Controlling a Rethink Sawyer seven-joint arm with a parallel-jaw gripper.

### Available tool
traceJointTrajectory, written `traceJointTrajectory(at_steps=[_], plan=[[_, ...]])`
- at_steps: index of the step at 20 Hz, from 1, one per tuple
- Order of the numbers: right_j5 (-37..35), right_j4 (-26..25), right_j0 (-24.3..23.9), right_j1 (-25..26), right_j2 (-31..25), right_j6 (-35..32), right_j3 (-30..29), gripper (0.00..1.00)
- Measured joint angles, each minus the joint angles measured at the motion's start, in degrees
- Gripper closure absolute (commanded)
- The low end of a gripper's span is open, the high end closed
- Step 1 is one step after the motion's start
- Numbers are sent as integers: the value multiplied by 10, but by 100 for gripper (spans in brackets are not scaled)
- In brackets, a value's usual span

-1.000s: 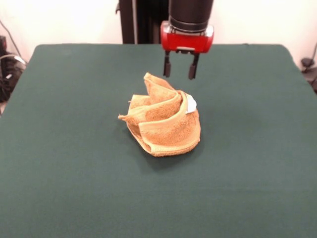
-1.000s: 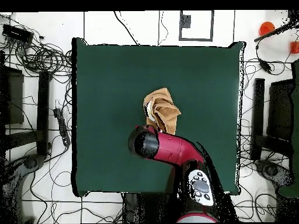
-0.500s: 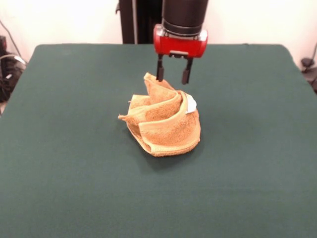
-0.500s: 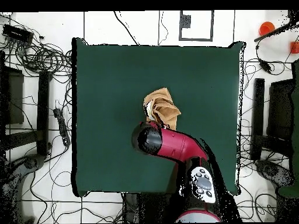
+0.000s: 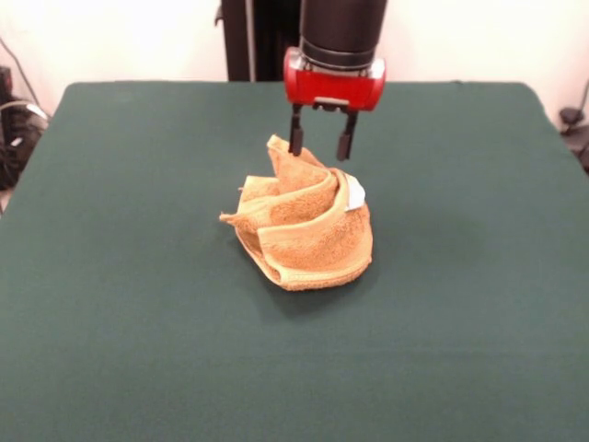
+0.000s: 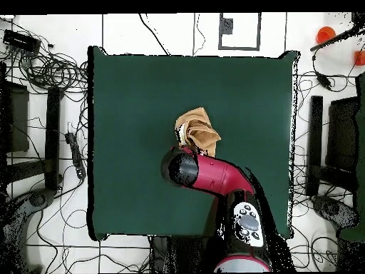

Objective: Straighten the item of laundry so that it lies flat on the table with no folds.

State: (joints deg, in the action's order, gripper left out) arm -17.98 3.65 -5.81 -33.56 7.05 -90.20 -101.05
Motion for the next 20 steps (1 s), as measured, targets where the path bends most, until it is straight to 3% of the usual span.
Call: traceJointTrajectory(at_steps=[20], plan=[[0,0,0,10,1,0,33,0]])
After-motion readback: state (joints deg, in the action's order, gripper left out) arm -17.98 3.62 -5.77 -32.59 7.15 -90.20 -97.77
